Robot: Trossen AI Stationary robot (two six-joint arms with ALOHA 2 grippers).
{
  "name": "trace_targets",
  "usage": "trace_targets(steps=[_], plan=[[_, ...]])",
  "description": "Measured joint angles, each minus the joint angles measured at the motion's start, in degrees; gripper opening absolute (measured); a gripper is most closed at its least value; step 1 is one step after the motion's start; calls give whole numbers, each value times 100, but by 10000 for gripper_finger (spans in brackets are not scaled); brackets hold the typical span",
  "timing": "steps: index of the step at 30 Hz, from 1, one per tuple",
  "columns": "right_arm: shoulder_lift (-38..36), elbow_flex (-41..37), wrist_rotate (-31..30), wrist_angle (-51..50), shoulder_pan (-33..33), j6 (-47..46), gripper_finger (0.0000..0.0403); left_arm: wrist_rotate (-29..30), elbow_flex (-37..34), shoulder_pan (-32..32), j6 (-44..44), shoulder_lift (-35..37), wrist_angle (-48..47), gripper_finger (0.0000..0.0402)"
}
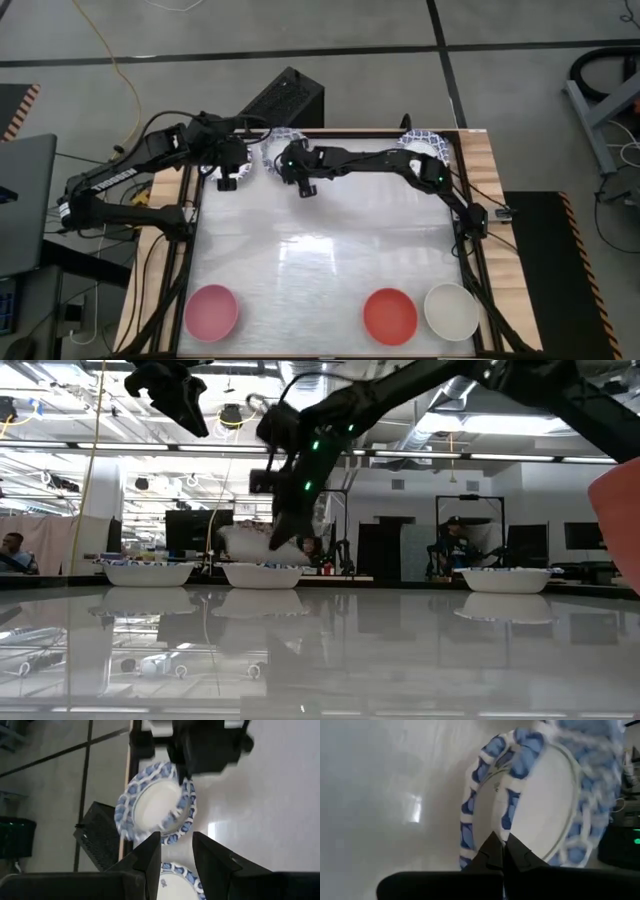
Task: Nest bowls inside each other
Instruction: Stack the blue patterned bowl on top of the blue patterned bowl
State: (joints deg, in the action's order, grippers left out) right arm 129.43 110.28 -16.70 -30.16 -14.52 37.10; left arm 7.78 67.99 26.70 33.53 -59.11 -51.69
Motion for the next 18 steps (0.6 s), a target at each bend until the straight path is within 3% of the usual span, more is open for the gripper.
trace_targets(steps=[18], plan=[[214, 24, 167, -275, -71, -108, 21, 52, 0, 9, -165, -11, -47, 103]])
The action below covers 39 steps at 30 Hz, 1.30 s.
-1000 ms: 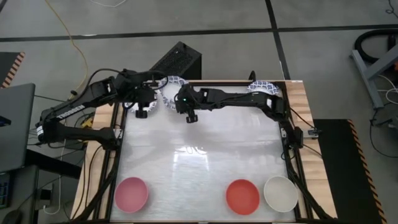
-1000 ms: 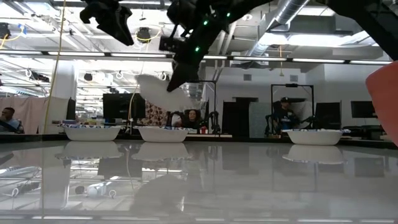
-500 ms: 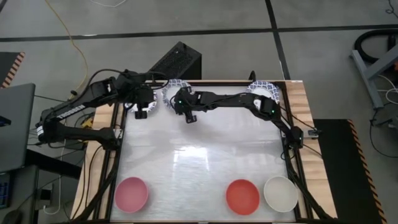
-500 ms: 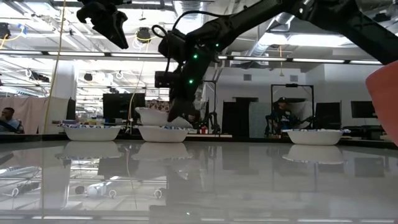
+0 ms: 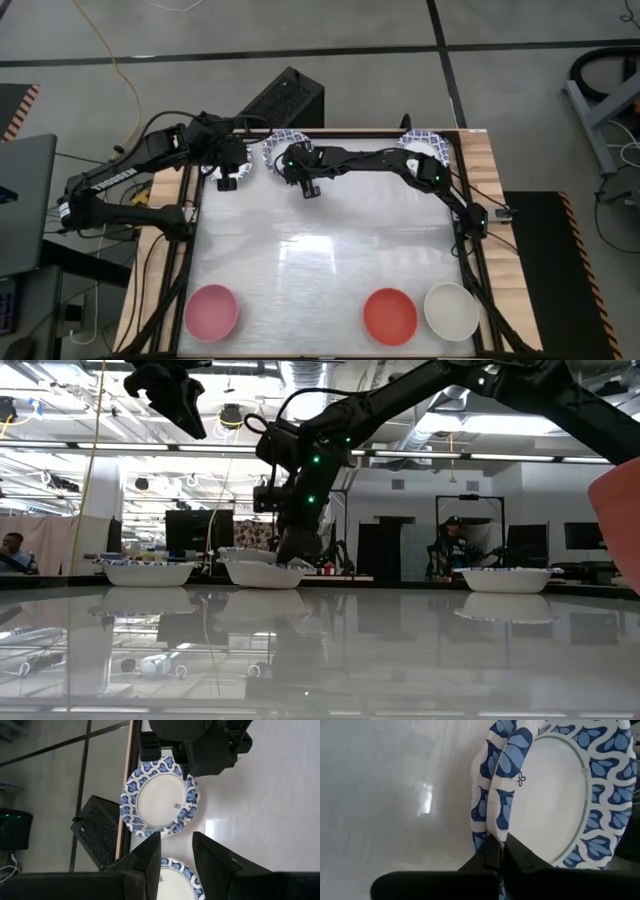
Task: Nest bowls inside each other
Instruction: Stack the blue patterned bowl on top of the blue patterned bowl
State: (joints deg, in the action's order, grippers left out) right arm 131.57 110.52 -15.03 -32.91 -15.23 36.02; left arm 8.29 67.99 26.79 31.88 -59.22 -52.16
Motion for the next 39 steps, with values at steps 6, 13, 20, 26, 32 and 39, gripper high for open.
trace_targets(steps=[6, 13, 20, 26, 32, 39], plan=[[0, 0, 520, 51, -1, -235, 40, 7, 0, 0, -149, 0, 0, 103], [-2, 0, 916, 65, -109, -802, 83, 164, 0, 0, -308, 0, 2, 103], [-177, 0, 1100, 260, -117, -1086, 157, 162, 0, 0, -396, 0, 0, 103], [-315, 378, 1198, 261, -150, -1352, 222, 34, 0, 133, -629, 0, -65, 103], [-315, 1226, 1227, 67, -110, -1359, 244, -148, 0, 410, -775, 0, -573, 103], [-310, 1981, 1566, -468, -103, -1544, 244, -561, -91, 577, -1276, 7, -580, 103]])
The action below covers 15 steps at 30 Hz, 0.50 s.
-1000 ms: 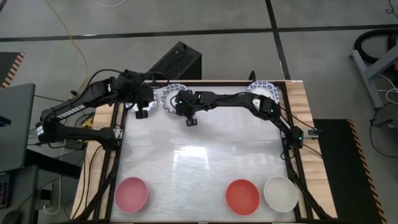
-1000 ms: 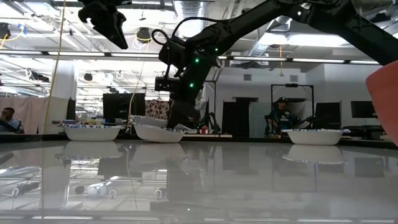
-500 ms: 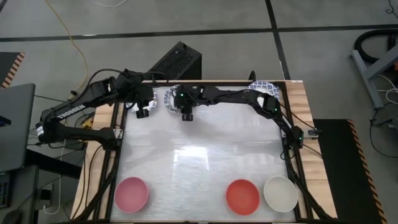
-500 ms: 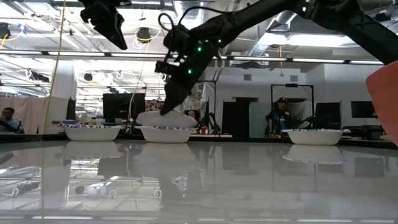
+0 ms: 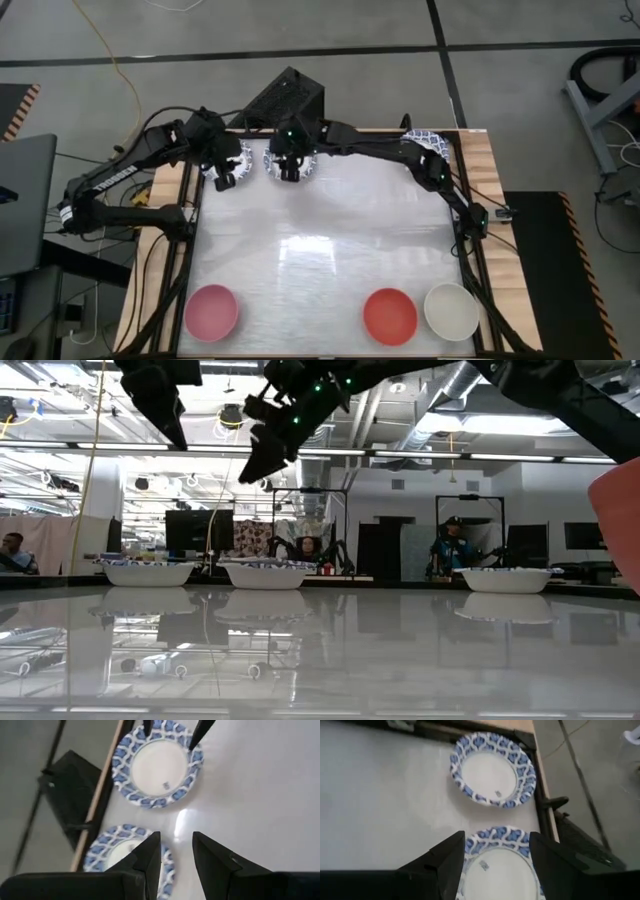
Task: Nest bowls inside each other
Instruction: Stack the blue patterned bowl on top of the blue patterned bowl
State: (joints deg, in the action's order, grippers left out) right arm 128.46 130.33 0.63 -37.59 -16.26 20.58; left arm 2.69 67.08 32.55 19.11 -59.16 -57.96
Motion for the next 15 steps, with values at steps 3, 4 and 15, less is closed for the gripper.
trace_targets(steps=[3, 4, 15], plan=[[-69, 454, 80, -163, 14, -61, 244, -82, -363, -4, -148, -6, 67, 103], [-168, 484, 84, -181, 20, -61, 244, -89, -502, -4, -185, -9, 89, 103], [-1648, 329, -44, -653, 10, -93, 244, 350, -1750, -4, -573, 4, 634, 103]])
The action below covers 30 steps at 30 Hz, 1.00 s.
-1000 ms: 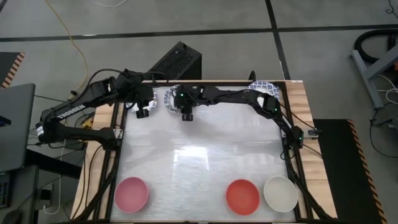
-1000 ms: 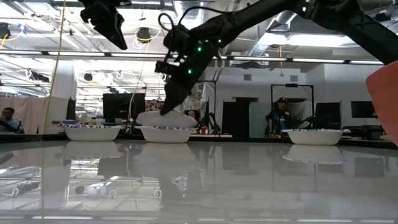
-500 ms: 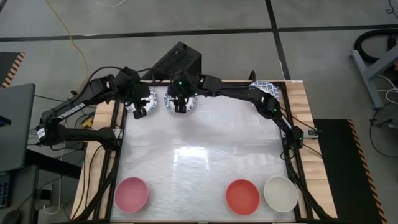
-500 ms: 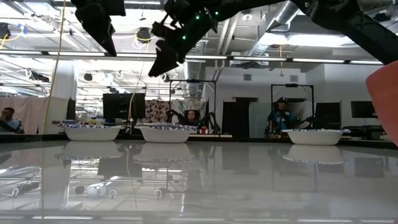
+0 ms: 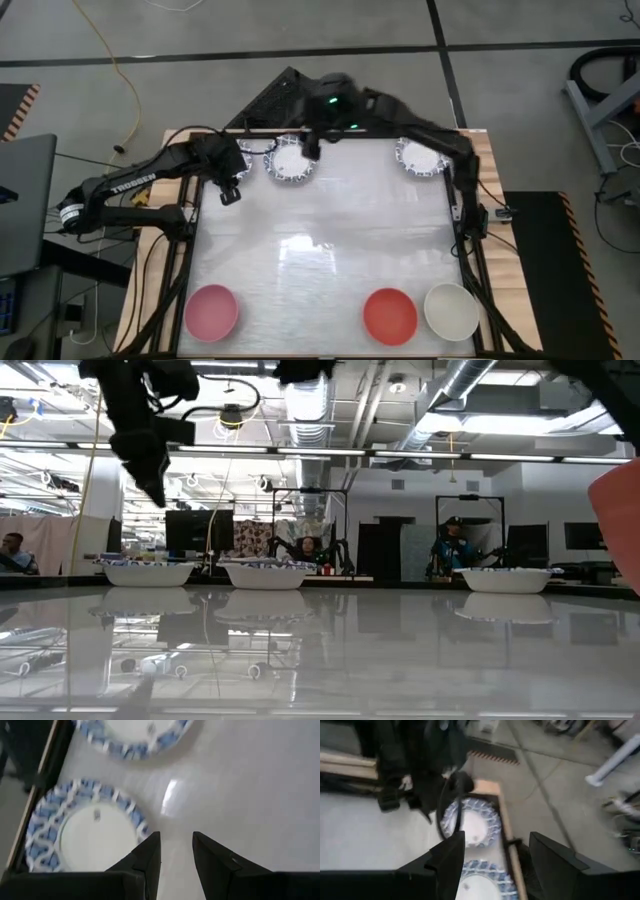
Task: Nest bowls inside each other
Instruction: Stack the blue patterned bowl on top of the blue patterned bowl
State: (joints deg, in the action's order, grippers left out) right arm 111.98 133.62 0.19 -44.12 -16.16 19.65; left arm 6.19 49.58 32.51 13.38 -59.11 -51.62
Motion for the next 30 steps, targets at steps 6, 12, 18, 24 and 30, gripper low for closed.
trace_targets(steps=[6, 12, 18, 24, 30], plan=[[-530, -15, -341, -489, 34, -15, 244, 169, -452, 0, 33, 96, 275, 103], [-853, -7, -620, -805, 31, -93, 244, 220, -994, 0, 58, 210, 739, 103], [-773, -20, -636, -1005, 33, -283, 244, 488, -1153, -4, 317, 264, 1167, 103], [-771, -17, -635, -1222, 41, -322, 244, 514, -1340, -35, -94, 184, 1372, 103], [-773, -17, -632, -1229, 41, -332, 244, 825, -1412, -66, -573, -190, 1488, 103]])
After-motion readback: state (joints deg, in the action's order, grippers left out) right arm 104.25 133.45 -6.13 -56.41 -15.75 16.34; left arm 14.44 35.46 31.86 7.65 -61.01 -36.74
